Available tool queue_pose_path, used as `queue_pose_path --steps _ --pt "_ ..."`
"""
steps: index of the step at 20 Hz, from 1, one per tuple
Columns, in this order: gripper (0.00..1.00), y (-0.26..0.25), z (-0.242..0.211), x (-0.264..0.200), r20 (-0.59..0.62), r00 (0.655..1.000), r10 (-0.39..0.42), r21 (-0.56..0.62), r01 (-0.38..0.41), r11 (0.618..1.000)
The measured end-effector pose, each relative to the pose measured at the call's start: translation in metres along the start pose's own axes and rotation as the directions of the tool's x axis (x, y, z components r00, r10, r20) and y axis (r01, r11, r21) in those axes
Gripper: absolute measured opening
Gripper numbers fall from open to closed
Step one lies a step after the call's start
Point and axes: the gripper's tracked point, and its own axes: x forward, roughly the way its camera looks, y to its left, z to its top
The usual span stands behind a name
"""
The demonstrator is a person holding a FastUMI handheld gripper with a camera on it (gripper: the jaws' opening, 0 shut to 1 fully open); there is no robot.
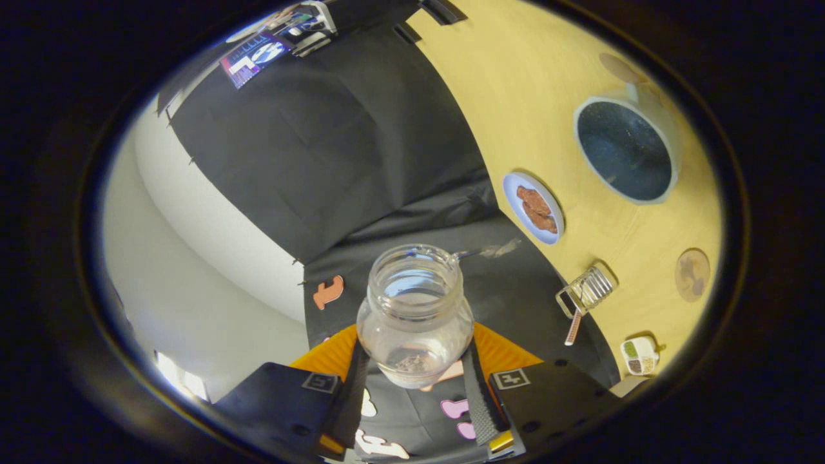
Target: Take the bottle from table, then pour the juice into the cup, finally place the bottle on the coaster
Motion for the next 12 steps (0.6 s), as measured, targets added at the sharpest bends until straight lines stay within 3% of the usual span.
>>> queue_pose_path --steps 3,7,12 --pt "0.72 0.003 0.001 0.000 0.007 1.000 0.010 -0.017 -0.010 1.000" --pt "0.72 -0.007 -0.004 0.002 -0.008 0.999 -0.049 -0.094 0.048 0.994" --pt "0.72 -0.026 -0.005 0.000 -0.027 0.986 -0.167 -0.318 0.150 0.936"
